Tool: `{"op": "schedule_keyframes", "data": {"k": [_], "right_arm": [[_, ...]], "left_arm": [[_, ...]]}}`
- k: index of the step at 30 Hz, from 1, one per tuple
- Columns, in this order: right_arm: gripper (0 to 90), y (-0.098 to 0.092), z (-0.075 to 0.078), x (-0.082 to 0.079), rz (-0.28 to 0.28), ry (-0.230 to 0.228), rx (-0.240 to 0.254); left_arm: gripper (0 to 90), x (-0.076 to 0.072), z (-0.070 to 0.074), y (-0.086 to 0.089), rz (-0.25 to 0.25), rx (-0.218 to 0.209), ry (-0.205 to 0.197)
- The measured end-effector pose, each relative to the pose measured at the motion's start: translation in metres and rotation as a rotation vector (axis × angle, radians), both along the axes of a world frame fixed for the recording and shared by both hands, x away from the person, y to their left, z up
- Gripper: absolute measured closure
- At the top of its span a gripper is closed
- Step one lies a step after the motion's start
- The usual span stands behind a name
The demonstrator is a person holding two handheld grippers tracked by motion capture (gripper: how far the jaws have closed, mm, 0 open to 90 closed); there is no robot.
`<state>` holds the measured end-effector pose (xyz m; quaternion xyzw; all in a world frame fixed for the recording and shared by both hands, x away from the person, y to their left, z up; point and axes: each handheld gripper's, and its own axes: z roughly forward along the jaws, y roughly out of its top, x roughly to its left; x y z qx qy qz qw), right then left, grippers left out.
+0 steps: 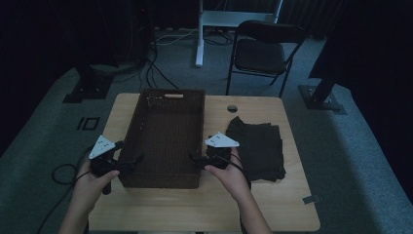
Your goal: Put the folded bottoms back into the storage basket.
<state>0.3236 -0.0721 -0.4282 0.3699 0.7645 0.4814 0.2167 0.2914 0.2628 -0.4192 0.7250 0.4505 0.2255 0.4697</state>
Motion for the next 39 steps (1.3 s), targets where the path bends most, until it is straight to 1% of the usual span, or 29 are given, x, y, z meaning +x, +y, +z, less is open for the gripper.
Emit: {"op": "schedule_keyframes", "data": {"k": [5, 6, 7, 8, 10, 11, 12, 13, 14, 18, 20, 21, 23, 26, 30, 35, 36, 37, 38, 39], "right_arm": [[12.3, -0.012, 0.005, -0.001, -0.012, -0.008, -0.005], [12.3, -0.012, 0.005, -0.001, -0.012, -0.008, -0.005], [12.4, -0.014, 0.006, -0.001, -0.015, -0.014, -0.008], [12.3, -0.020, 0.008, -0.001, -0.023, -0.026, -0.015], [12.3, -0.024, 0.009, -0.001, -0.026, -0.037, -0.024], [12.3, -0.027, 0.010, -0.002, -0.028, -0.034, -0.024], [12.3, -0.027, 0.010, -0.002, -0.028, -0.034, -0.024], [12.3, -0.029, 0.011, -0.002, -0.030, -0.035, -0.024], [12.3, -0.037, 0.013, -0.003, -0.048, -0.044, -0.018], [12.4, -0.042, 0.015, -0.003, -0.057, -0.046, -0.009], [12.8, -0.050, 0.018, -0.003, -0.076, -0.055, -0.006], [12.8, -0.056, 0.019, -0.003, -0.086, -0.058, -0.009], [12.8, -0.058, 0.019, -0.003, -0.091, -0.059, -0.010], [12.8, -0.067, 0.020, -0.003, -0.105, -0.063, -0.017], [12.8, -0.079, 0.020, -0.004, -0.130, -0.059, -0.008], [12.8, -0.096, 0.017, -0.004, -0.168, -0.059, -0.011], [12.8, -0.096, 0.017, -0.004, -0.168, -0.059, -0.011], [12.8, -0.099, 0.017, -0.004, -0.172, -0.059, -0.013], [12.8, -0.106, 0.015, -0.004, -0.183, -0.060, -0.008], [12.8, -0.109, 0.014, -0.004, -0.187, -0.060, -0.008]], "left_arm": [[9.0, 0.004, 0.006, -0.012, -0.015, -0.012, -0.018], [9.0, 0.004, 0.006, -0.012, -0.015, -0.012, -0.018], [9.0, 0.006, 0.008, -0.019, -0.030, -0.018, -0.021], [9.0, 0.007, 0.009, -0.021, -0.034, -0.014, -0.023], [9.0, 0.008, 0.010, -0.026, -0.045, -0.020, -0.032], [9.0, 0.009, 0.011, -0.029, -0.051, -0.024, -0.035], [9.0, 0.009, 0.011, -0.029, -0.051, -0.024, -0.035], [9.0, 0.010, 0.013, -0.033, -0.058, -0.030, -0.040], [9.0, 0.011, 0.014, -0.035, -0.057, -0.030, -0.045], [9.0, 0.013, 0.016, -0.041, -0.066, -0.041, -0.058], [9.0, 0.016, 0.016, -0.050, -0.086, -0.042, -0.072], [9.0, 0.017, 0.016, -0.053, -0.092, -0.040, -0.071], [9.0, 0.019, 0.015, -0.059, -0.101, -0.040, -0.069], [9.3, 0.022, 0.014, -0.068, -0.115, -0.032, -0.067], [9.3, 0.025, 0.013, -0.079, -0.131, -0.038, -0.065], [9.3, 0.029, 0.012, -0.091, -0.148, -0.037, -0.068], [9.4, 0.029, 0.012, -0.091, -0.148, -0.037, -0.068], [9.4, 0.032, 0.012, -0.097, -0.159, -0.035, -0.073], [9.5, 0.033, 0.012, -0.100, -0.163, -0.041, -0.074], [9.7, 0.034, 0.011, -0.103, -0.171, -0.040, -0.073]]}}
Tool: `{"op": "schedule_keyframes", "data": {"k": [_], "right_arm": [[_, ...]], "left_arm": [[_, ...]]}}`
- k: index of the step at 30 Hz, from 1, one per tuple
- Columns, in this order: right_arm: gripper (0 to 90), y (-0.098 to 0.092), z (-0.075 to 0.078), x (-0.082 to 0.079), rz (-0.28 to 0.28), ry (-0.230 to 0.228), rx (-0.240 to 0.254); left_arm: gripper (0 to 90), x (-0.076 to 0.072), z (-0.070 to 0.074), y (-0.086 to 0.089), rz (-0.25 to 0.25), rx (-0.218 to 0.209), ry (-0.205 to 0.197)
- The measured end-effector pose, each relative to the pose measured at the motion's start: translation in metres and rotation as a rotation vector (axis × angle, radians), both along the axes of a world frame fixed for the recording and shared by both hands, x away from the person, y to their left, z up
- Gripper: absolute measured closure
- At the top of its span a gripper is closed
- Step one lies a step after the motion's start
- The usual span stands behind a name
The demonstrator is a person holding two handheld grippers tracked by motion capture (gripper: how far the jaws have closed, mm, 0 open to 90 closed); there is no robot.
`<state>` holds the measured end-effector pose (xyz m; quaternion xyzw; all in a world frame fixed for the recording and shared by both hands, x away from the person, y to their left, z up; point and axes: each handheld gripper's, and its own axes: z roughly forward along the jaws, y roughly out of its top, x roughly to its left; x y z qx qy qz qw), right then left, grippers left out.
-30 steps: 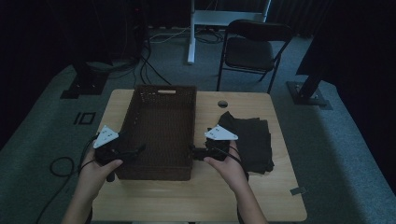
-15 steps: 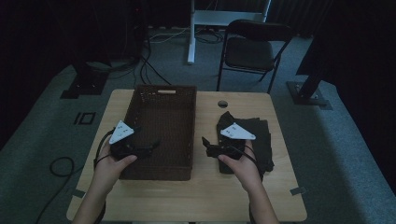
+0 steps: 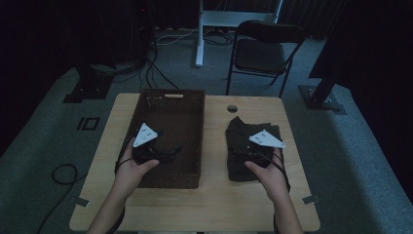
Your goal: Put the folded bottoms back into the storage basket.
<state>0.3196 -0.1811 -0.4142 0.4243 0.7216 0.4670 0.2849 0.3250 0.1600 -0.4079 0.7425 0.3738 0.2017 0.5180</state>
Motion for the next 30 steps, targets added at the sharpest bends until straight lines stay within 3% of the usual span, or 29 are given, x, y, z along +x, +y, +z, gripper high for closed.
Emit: {"op": "schedule_keyframes", "data": {"k": [7, 12, 26, 30], "right_arm": [[12.8, -0.022, -0.005, 0.000, -0.040, 0.006, -0.019], [12.8, -0.037, -0.008, -0.002, -0.063, 0.009, -0.022], [12.8, -0.071, -0.013, -0.004, -0.130, 0.021, -0.028], [12.9, -0.080, -0.016, -0.003, -0.149, 0.024, -0.026]], "left_arm": [[9.6, 0.007, -0.001, -0.022, -0.031, -0.001, -0.011], [9.6, 0.010, -0.002, -0.041, -0.079, 0.013, -0.019], [9.7, 0.019, -0.002, -0.096, -0.170, -0.011, -0.017], [10.6, 0.023, -0.004, -0.115, -0.166, -0.032, -0.019]]}}
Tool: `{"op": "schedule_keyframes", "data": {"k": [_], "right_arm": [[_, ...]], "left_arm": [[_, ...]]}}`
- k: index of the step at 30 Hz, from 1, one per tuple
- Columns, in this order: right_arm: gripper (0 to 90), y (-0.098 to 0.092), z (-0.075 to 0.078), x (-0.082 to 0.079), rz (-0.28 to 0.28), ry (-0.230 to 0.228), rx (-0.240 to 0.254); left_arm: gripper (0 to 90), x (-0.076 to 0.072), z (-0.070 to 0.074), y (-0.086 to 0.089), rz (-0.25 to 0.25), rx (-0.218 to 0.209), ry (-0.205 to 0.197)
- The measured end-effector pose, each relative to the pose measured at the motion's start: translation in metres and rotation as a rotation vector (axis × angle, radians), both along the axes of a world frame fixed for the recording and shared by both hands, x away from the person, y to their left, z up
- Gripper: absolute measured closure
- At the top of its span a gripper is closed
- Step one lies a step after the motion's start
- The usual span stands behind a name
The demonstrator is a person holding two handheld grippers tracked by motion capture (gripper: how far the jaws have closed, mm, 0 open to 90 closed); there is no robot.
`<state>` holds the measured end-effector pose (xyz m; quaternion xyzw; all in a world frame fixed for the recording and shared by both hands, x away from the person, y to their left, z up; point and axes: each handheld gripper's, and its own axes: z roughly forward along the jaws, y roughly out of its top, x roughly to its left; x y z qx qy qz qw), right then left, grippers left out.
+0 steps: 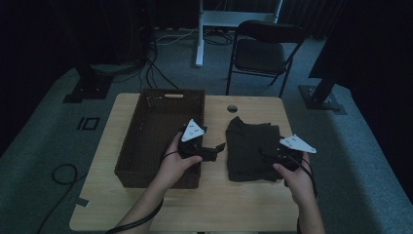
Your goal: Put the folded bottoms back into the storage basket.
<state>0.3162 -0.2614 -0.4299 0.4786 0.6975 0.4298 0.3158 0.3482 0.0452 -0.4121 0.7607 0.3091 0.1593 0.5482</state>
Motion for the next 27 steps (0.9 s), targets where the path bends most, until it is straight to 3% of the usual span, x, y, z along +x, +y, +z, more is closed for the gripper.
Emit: {"op": "schedule_keyframes", "data": {"k": [8, 12, 17, 27], "right_arm": [[12.9, -0.016, -0.009, 0.004, -0.043, -0.009, 0.012], [12.9, -0.021, -0.015, 0.007, -0.052, -0.005, 0.008], [12.9, -0.029, -0.021, 0.010, -0.069, 0.003, 0.011], [13.1, -0.041, -0.035, 0.016, -0.109, 0.016, 0.023]], "left_arm": [[11.1, 0.010, -0.005, -0.032, 0.022, -0.035, 0.000], [11.1, 0.016, -0.012, -0.048, 0.010, -0.002, -0.007], [11.2, 0.022, -0.025, -0.061, 0.017, 0.016, 0.023], [11.2, 0.026, -0.053, -0.091, 0.016, 0.009, 0.096]]}}
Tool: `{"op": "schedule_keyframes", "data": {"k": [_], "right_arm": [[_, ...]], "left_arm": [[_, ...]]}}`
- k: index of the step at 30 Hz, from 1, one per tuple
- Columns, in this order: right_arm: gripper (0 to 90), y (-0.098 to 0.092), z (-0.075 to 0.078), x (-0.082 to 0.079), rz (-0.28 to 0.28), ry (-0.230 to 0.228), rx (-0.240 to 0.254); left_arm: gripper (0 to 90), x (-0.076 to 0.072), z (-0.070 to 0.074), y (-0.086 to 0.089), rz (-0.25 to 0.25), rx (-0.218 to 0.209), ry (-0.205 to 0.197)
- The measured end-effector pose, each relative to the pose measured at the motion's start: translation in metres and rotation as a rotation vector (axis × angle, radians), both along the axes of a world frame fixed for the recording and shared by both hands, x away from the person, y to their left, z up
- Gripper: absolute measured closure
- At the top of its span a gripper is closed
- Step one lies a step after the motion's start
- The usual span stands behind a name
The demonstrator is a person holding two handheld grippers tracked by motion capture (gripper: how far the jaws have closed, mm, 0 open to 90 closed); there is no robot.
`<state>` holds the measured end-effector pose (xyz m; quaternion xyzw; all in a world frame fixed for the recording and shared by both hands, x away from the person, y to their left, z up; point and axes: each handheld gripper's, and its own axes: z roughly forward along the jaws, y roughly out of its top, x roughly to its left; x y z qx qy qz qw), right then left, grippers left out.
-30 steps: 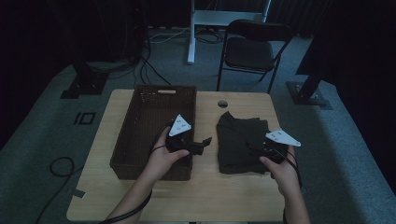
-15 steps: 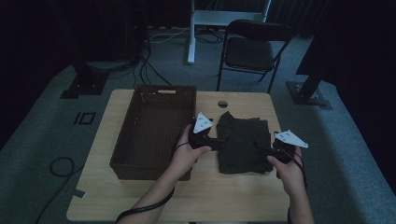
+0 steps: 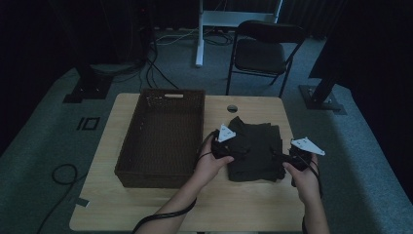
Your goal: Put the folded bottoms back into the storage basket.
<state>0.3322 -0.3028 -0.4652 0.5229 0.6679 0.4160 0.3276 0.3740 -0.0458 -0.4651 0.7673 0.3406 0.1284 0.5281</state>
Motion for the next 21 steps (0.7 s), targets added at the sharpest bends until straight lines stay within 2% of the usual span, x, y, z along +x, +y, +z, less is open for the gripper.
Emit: {"op": "schedule_keyframes", "data": {"k": [3, 8, 10, 14, 16, 18, 21], "right_arm": [[13.2, -0.002, -0.008, 0.004, -0.005, 0.020, 0.001], [13.3, -0.004, -0.023, 0.010, -0.020, 0.053, 0.012], [13.3, -0.005, -0.025, 0.010, -0.023, 0.058, 0.014], [13.3, -0.007, -0.034, 0.013, -0.028, 0.078, 0.016], [13.3, -0.008, -0.037, 0.014, -0.032, 0.087, 0.022], [13.3, -0.009, -0.041, 0.015, -0.032, 0.097, 0.024], [13.3, -0.009, -0.046, 0.017, -0.037, 0.110, 0.028]], "left_arm": [[11.2, 0.003, -0.013, -0.010, 0.039, 0.015, 0.034], [11.2, 0.005, -0.027, -0.018, 0.093, 0.010, 0.067], [11.2, 0.005, -0.033, -0.022, 0.086, 0.025, 0.076], [11.2, 0.007, -0.042, -0.026, 0.092, 0.024, 0.104], [11.2, 0.008, -0.046, -0.027, 0.088, 0.037, 0.104], [11.2, 0.010, -0.051, -0.027, 0.092, 0.038, 0.122], [11.2, 0.014, -0.058, -0.025, 0.094, 0.060, 0.126]]}}
